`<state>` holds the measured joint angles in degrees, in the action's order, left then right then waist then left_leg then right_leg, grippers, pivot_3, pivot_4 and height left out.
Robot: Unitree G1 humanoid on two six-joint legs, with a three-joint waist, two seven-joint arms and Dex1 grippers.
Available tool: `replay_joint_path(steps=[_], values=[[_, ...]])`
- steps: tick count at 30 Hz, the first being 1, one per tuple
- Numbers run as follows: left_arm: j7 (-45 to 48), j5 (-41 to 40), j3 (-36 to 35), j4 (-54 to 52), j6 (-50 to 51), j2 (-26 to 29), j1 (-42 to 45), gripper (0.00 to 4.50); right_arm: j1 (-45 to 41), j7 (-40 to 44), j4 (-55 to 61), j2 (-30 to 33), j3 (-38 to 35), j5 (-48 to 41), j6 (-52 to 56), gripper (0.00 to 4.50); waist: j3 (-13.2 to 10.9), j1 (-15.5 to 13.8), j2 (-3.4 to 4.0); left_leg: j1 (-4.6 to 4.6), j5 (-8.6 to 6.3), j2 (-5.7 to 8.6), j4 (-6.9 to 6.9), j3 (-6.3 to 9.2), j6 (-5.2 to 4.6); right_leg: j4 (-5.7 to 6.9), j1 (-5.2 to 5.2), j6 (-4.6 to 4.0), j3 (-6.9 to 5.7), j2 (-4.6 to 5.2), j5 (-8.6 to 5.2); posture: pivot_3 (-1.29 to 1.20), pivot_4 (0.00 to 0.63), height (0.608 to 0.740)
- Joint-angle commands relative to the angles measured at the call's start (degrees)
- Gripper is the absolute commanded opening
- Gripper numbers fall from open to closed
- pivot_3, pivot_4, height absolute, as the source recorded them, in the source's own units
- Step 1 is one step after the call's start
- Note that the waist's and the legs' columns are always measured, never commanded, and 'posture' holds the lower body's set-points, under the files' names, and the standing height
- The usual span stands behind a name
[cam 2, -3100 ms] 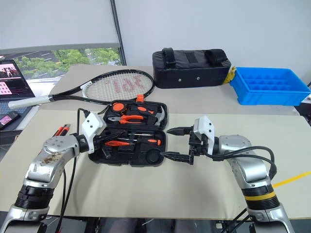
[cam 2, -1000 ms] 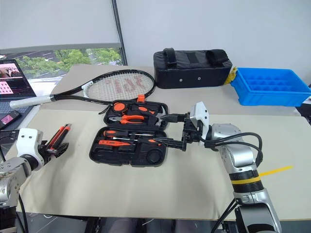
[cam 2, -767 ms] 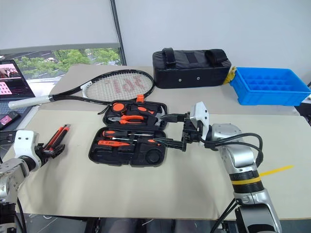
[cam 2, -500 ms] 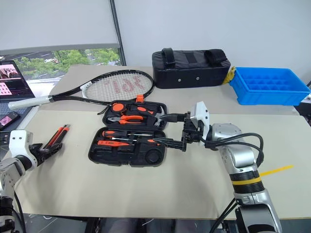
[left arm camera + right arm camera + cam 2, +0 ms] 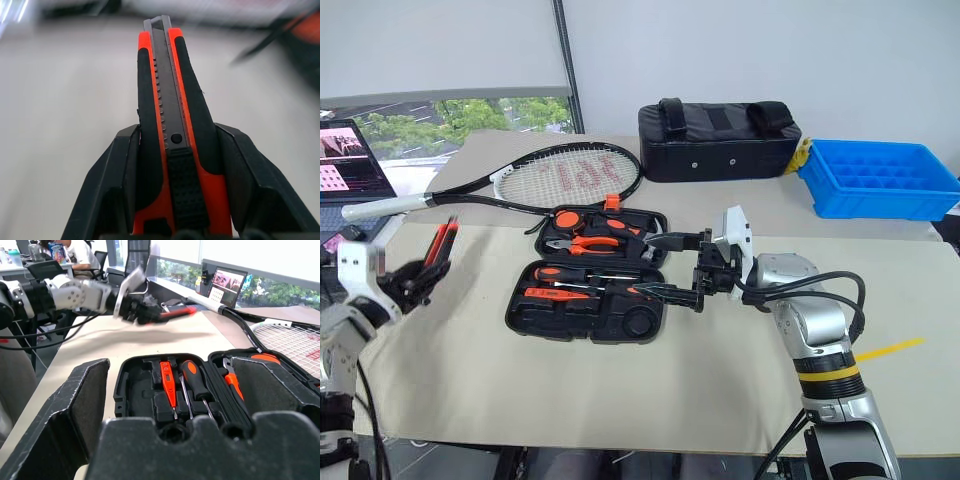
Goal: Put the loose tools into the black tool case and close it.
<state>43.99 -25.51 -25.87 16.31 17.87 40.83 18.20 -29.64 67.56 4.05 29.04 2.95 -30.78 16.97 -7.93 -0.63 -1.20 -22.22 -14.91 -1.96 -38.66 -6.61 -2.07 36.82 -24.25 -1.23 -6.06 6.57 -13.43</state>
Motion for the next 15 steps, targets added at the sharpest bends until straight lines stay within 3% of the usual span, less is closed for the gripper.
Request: replay_joint_path(steps=[1,8,15], values=[[8.8,-5.2,3.4,-8.2,-1.1,0.1,3.9,1.79,0.4,0.4,1.9,1.9,-3.1,-2.1,0.8,4.5,0.0,0.0,0.0,-0.02,0.0,0.0,0.0,0.0,0.0,-0.03,0.01,0.0,-0.04,-0.01,0.0,0.0,0.15,0.712],[32.1,2.6,22.9,-9.5,-13.3,2.5,9.9,1.79,3.0,0.9,2.0,4.8,-4.2,-1.5,0.0,4.5,0.0,0.3,0.01,0.03,0.01,0.05,-0.02,-0.19,0.0,-0.01,0.04,0.01,-0.38,-0.42,0.0,0.0,0.15,0.712],[43.6,9.5,32.0,-3.2,-21.0,5.4,14.2,1.79,4.6,3.8,3.1,6.7,-5.4,-3.9,0.3,4.5,0.0,1.0,0.03,0.02,-0.05,0.01,-0.04,-0.2,-0.13,0.01,0.0,0.03,-0.31,-0.62,-0.02,0.0,0.15,0.712]])
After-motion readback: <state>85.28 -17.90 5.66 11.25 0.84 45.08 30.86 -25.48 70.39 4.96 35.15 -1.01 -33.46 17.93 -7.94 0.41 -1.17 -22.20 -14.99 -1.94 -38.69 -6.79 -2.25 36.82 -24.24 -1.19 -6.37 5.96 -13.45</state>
